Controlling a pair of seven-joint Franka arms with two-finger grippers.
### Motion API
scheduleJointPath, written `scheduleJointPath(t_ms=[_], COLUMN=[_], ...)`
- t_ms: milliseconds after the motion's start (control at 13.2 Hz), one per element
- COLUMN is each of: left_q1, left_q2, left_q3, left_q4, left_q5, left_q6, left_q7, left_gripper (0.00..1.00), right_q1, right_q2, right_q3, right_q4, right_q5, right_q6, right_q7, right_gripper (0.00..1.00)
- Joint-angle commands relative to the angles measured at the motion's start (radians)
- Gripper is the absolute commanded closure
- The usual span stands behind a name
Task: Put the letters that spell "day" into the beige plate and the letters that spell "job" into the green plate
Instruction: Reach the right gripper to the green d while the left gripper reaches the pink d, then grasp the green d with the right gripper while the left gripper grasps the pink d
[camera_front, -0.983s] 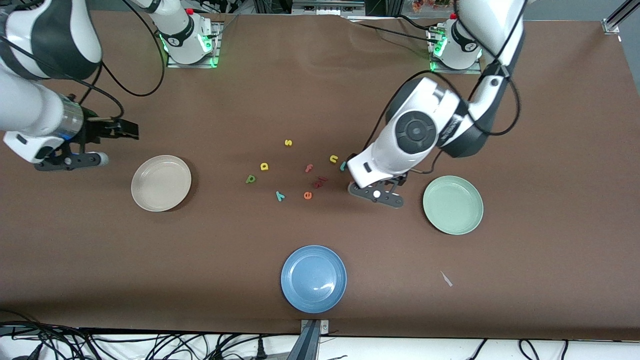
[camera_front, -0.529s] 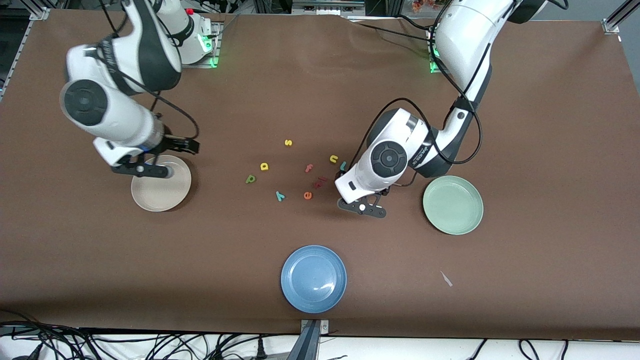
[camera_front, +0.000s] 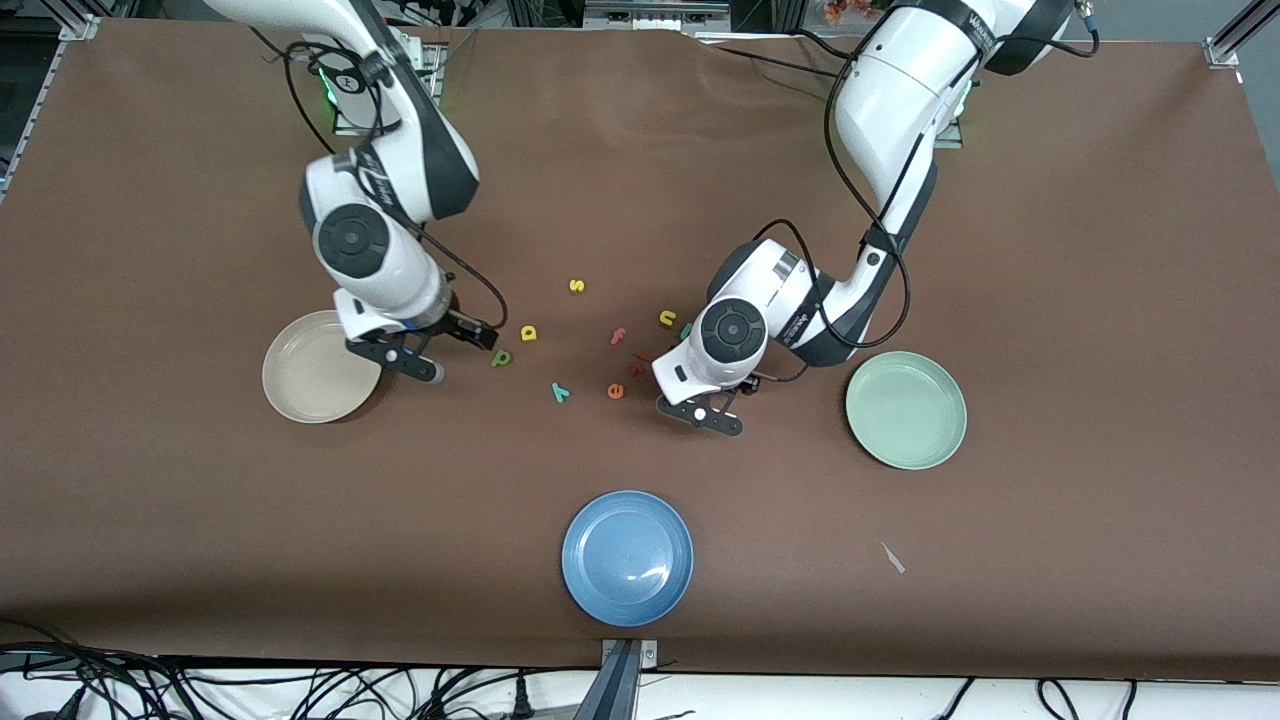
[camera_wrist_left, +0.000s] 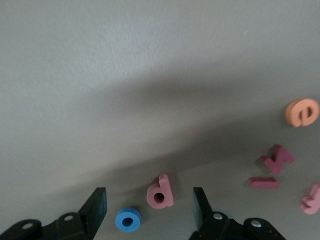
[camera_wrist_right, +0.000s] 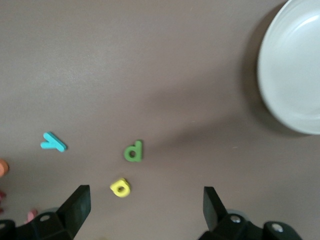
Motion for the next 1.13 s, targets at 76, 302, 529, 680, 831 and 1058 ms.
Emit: scheduleJointPath(t_ms=[76, 302, 529, 680, 831, 1058], left_q1=[-0.008, -0.012, -0.019, -0.019, -0.019, -0.019], left_q2=[-0.009, -0.007, -0.007, -0.007, -0.009, -0.01], left_q3=[0.005, 0.004, 0.004, 0.004, 0.004, 0.004], left_q4=[-0.042, -0.079, -0.113, -0.113, -0.113, -0.113], left_q5=[0.007, 0.006, -0.006, -0.006, -0.006, -0.006], left_q6=[0.046, 0.09, 0.14, 0.141, 0.141, 0.138], left_q7=[0.003, -0.002, -0.008, -0.005, -0.005, -0.003], left_gripper=[0.23, 0.25, 0.31, 0.37, 0.38, 0.73], right_q1=[-0.002, -0.002, 0.001, 0.001, 0.001, 0.001], right_q2=[0.076, 0.129, 0.172, 0.18, 0.192, 0.208], right_q3=[0.03, 0.037, 0.039, 0.039, 0.039, 0.041], right_q4=[0.003, 0.003, 0.001, 0.001, -0.013, -0.039], right_q5=[0.012, 0.039, 0.066, 0.066, 0.066, 0.066], right_q6=[0.087, 0.144, 0.198, 0.205, 0.236, 0.302], right_q7=[0.159, 0.17, 0.17, 0.17, 0.169, 0.161], right_gripper=[0.0, 0.0, 0.0, 0.0, 0.0, 0.01])
